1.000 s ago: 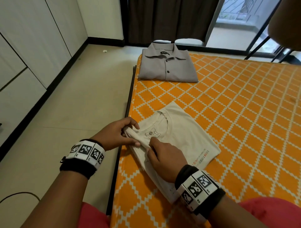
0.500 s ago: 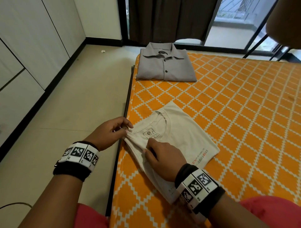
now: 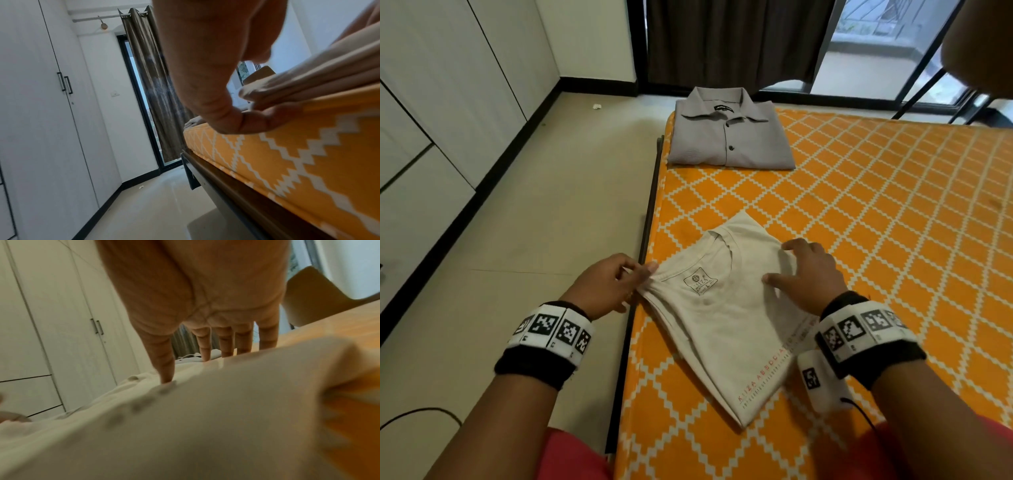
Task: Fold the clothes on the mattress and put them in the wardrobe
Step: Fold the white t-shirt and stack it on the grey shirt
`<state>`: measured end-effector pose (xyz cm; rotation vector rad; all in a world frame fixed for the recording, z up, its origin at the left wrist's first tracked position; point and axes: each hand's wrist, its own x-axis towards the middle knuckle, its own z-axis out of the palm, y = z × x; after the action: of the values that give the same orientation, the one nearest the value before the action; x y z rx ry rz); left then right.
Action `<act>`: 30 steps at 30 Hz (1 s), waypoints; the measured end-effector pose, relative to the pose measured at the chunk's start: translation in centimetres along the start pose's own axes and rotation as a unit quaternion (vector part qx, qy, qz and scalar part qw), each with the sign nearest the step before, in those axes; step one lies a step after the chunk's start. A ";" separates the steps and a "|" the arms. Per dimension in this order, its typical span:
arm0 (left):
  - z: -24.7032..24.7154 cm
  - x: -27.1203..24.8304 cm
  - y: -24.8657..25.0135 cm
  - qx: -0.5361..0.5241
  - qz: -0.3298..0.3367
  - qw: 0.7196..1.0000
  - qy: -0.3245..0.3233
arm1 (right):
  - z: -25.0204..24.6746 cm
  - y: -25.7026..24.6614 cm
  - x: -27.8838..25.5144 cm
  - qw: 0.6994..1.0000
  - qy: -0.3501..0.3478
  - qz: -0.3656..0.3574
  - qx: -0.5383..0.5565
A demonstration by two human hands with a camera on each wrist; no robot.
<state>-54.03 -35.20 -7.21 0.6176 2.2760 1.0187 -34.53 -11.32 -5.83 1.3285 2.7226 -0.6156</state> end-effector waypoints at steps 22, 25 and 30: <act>2.6 -1.1 2.2 0.059 0.003 0.998 -0.023 | -1.9 2.1 -1.9 0.990 -0.128 0.038 0.035; 2.8 -0.9 2.0 0.019 0.026 0.999 0.017 | -2.0 2.4 -2.7 0.984 -0.177 0.002 0.026; 2.4 0.1 1.9 -0.013 0.068 0.970 0.235 | -2.4 2.3 -2.8 0.978 -0.207 -0.032 0.017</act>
<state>-52.17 -32.79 -7.05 0.5719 2.6452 1.3794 -30.69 -11.26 -3.73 0.9849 2.4305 -0.8395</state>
